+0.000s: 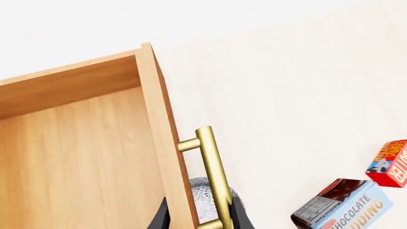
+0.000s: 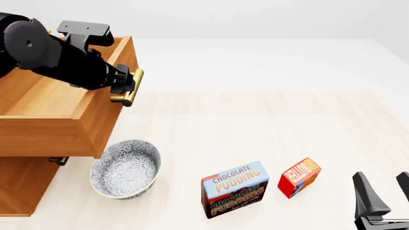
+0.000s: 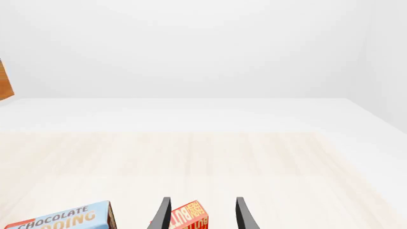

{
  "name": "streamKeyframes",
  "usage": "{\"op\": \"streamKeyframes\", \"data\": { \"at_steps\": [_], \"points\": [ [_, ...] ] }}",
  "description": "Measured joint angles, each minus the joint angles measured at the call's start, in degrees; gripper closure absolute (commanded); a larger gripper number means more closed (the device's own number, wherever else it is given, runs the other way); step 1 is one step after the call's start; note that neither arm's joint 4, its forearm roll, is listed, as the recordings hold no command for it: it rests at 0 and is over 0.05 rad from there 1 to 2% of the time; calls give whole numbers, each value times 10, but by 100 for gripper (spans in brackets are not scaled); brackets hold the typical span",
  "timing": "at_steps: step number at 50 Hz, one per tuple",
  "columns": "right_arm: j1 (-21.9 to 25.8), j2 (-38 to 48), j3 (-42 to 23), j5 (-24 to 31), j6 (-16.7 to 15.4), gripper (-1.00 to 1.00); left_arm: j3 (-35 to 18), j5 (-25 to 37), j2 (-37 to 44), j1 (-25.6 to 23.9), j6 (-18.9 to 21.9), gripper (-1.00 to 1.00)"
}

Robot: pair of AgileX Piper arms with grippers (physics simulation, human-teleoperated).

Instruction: Put the butter at the back in the top drawer of the cabinet and close it.

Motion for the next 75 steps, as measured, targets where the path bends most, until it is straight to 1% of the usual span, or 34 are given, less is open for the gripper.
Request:
{"op": "streamKeyframes", "data": {
  "at_steps": [9,19,27,45,57,75],
  "points": [
    [0,0,0,0,0,-100,-8,10,4,-3,-2,-100],
    [0,0,0,0,0,-100,-25,47,6,-8,6,-100],
    [0,0,0,0,0,-100,-31,85,-10,-11,31,-100],
    [0,0,0,0,0,-100,-74,165,-75,-3,79,-100],
    [0,0,0,0,0,-100,-87,183,-108,-4,97,-100],
    [0,0,0,0,0,-100,-107,190,-129,-28,124,-100]
  ]
}}
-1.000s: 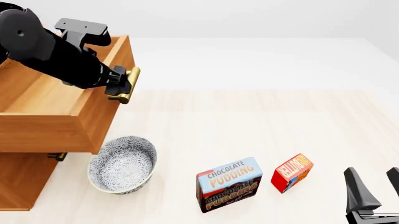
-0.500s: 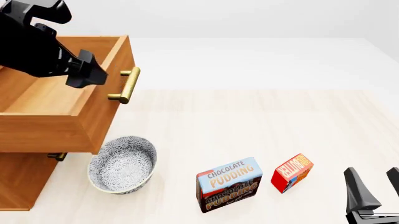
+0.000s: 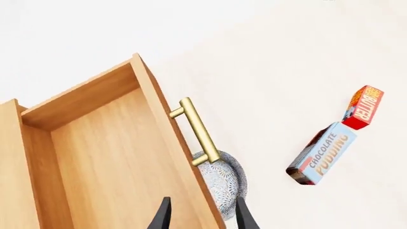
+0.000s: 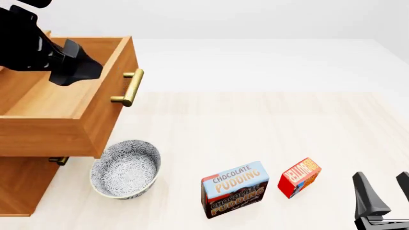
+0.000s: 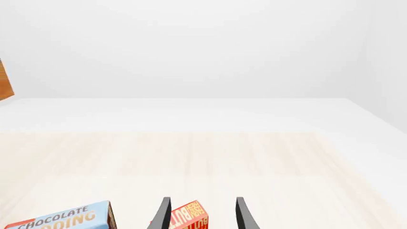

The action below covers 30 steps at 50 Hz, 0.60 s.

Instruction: Put the butter at the back in the top drawer of the cabinet and close it.

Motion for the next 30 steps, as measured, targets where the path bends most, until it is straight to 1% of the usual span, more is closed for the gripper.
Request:
{"op": "streamKeyframes", "data": {
  "at_steps": [17,30],
  "points": [
    [0,0,0,0,0,-100,-36,1,23,-38,17,-100],
    [0,0,0,0,0,-100,-80,1,68,-72,26,-100]
  ]
}}
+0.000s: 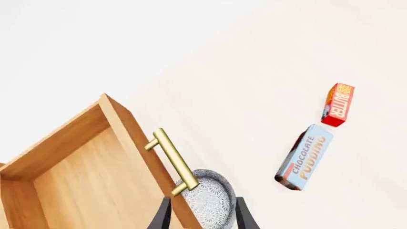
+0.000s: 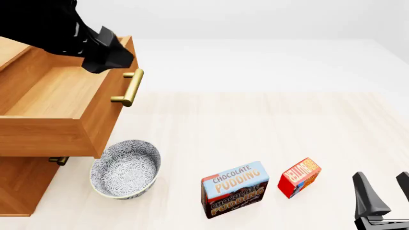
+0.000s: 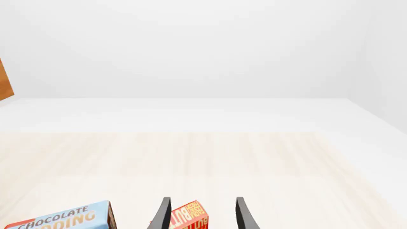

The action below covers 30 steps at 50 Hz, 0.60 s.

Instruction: Put the butter at the back in the top drawer of the cabinet and close it.

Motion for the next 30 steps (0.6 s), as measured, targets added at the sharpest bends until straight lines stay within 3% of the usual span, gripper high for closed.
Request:
{"op": "streamKeyframes", "data": {
  "at_steps": [18,30],
  "points": [
    [0,0,0,0,0,-100,-50,-8,76,-50,15,-100],
    [0,0,0,0,0,-100,-41,-36,119,-79,19,-100]
  ]
}}
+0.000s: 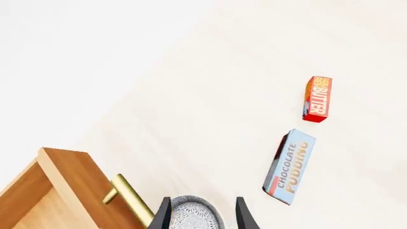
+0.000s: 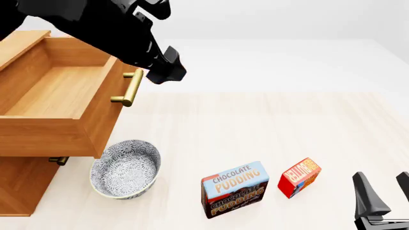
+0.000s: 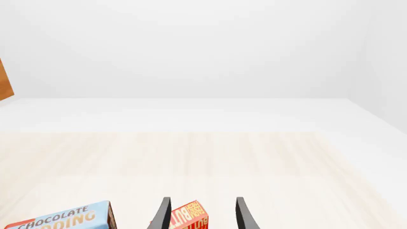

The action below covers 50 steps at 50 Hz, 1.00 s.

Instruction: Put the butter at the back in the top drawer of the cabinet and close it.

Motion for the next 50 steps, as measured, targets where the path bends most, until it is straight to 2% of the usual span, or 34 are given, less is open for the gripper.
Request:
{"op": "streamKeyframes", "data": {
  "at_steps": [21,50],
  "points": [
    [0,0,0,0,0,-100,-17,-24,80,-47,-8,-100],
    [0,0,0,0,0,-100,-129,-11,220,-111,-31,-100]
  ]
}}
